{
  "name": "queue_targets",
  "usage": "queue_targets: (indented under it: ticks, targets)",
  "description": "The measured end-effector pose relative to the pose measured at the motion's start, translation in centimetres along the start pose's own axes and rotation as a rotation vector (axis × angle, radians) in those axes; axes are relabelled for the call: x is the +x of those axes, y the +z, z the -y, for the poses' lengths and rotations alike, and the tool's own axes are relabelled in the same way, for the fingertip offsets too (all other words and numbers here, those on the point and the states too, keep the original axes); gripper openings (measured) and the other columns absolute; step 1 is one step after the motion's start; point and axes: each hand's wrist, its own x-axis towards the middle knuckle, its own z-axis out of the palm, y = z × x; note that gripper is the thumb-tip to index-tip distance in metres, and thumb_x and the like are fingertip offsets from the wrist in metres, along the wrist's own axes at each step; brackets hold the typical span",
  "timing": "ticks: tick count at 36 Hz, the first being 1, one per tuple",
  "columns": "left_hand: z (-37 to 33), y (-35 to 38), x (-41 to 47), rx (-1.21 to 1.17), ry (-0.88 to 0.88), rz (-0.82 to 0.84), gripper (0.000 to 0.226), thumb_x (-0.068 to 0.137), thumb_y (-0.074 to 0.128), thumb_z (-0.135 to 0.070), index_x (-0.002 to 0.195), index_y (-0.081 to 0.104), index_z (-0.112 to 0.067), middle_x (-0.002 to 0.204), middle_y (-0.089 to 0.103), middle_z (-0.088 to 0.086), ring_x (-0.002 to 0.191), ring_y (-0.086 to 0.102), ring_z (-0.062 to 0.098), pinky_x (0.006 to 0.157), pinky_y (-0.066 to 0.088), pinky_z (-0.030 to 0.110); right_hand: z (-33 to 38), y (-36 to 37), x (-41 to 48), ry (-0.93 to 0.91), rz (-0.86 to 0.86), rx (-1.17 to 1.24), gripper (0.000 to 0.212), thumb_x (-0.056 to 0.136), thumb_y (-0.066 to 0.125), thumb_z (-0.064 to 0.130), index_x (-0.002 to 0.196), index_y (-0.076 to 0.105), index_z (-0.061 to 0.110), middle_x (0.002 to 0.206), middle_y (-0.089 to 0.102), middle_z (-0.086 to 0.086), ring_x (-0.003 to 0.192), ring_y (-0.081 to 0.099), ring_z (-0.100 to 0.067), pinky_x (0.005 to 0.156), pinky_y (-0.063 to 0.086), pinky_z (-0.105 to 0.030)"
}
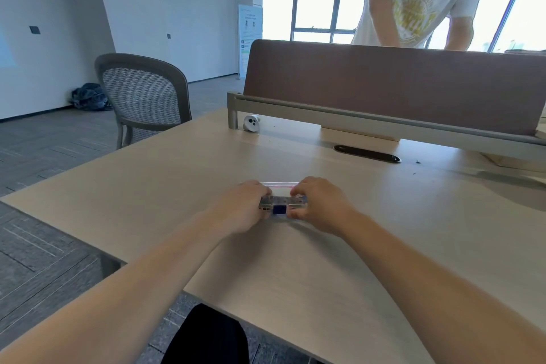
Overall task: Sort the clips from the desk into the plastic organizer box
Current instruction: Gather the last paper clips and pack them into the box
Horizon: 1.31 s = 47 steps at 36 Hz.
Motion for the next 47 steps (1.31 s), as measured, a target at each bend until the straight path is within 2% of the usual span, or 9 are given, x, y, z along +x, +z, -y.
queue_targets:
  ticks: [12,18,21,28,34,37,39,42,47]
  targets:
    - [0.2,0.1,0.1,0.004,0.017,-0.048,0.019,0.091,0.054,-0.027,0.107,0.064,-0.025,0.110,0.066,0.001,0.100,0.059,0.024,0.084,0.048,0.035,1.2,1.7,0.1,-0.099,-0.134,-0.196,0.043,0.082,0.062,0.041,0.117,0.058,0.017,0.118,0.053,-0.004,0.107,0.050,-0.024,0.083,0.043,-0.036]
    - [0.5,-0.2,0.3,0.013,0.011,-0.042,0.011,0.092,0.049,-0.026,0.089,0.059,-0.022,0.091,0.064,0.001,0.088,0.058,0.025,0.075,0.048,0.039,1.2,2.0,-0.2,-0.133,-0.167,-0.229,0.044,0.083,0.057,0.046,0.117,0.057,0.018,0.120,0.053,-0.004,0.107,0.051,-0.025,0.084,0.038,-0.036]
    - [0.6,-0.1,0.4,0.013,0.008,-0.048,0.020,0.096,0.047,-0.030,0.104,0.063,-0.022,0.103,0.065,0.002,0.096,0.058,0.024,0.082,0.048,0.040,1.2,1.6,-0.3,-0.139,-0.175,-0.196,0.047,0.087,0.056,0.051,0.120,0.059,0.018,0.120,0.055,-0.003,0.108,0.052,-0.024,0.085,0.041,-0.036]
    - [0.2,-0.3,0.7,0.005,0.000,-0.053,0.032,0.101,0.042,-0.033,0.126,0.059,-0.025,0.113,0.067,0.004,0.102,0.059,0.024,0.085,0.047,0.036,1.2,1.2,-0.4,-0.184,-0.304,-0.173,0.027,0.075,0.074,0.023,0.101,0.066,0.017,0.092,0.063,-0.003,0.079,0.060,-0.025,0.060,0.045,-0.033]
    - [-0.2,-0.8,0.7,0.018,-0.004,-0.041,0.034,0.102,0.042,-0.030,0.131,0.057,-0.022,0.114,0.066,0.007,0.099,0.061,0.025,0.079,0.047,0.031,1.3,1.3,-0.4,-0.247,-0.377,-0.161,0.014,0.079,0.068,0.023,0.091,0.066,0.016,0.087,0.062,-0.002,0.068,0.057,-0.024,0.049,0.041,-0.031]
    - [-0.1,-0.9,0.6,0.032,-0.009,-0.007,0.029,0.100,0.045,-0.030,0.122,0.062,-0.022,0.111,0.067,0.006,0.096,0.061,0.025,0.080,0.048,0.033,1.2,1.3,-0.4,-0.252,-0.358,-0.154,0.017,0.086,0.058,0.027,0.087,0.070,0.016,0.090,0.063,0.000,0.074,0.059,-0.024,0.050,0.043,-0.031]
    - [0.1,-0.8,0.5,0.040,-0.022,0.014,0.032,0.098,0.048,-0.031,0.127,0.060,-0.024,0.122,0.063,0.005,0.106,0.059,0.026,0.089,0.047,0.035,1.3,1.1,-0.4,-0.263,-0.324,-0.141,0.021,0.091,0.055,0.030,0.094,0.073,0.018,0.098,0.064,0.002,0.086,0.059,-0.023,0.057,0.046,-0.032]
    - [0.5,-0.2,0.6,0.029,-0.004,0.034,0.028,0.095,0.049,-0.032,0.118,0.064,-0.027,0.120,0.062,0.002,0.108,0.057,0.026,0.083,0.046,0.032,1.3,1.0,-0.5,-0.264,-0.253,-0.093,0.025,0.094,0.054,0.032,0.108,0.072,0.023,0.110,0.062,0.004,0.099,0.056,-0.021,0.066,0.041,-0.030]
    - [0.8,0.3,0.7,0.008,0.020,0.041,0.022,0.094,0.050,-0.032,0.106,0.068,-0.029,0.113,0.061,-0.003,0.105,0.056,0.023,0.084,0.046,0.032,1.3,1.5,-0.5,-0.218,-0.186,-0.027,0.024,0.092,0.057,0.036,0.108,0.072,0.026,0.112,0.062,0.009,0.101,0.059,-0.020,0.070,0.041,-0.027]
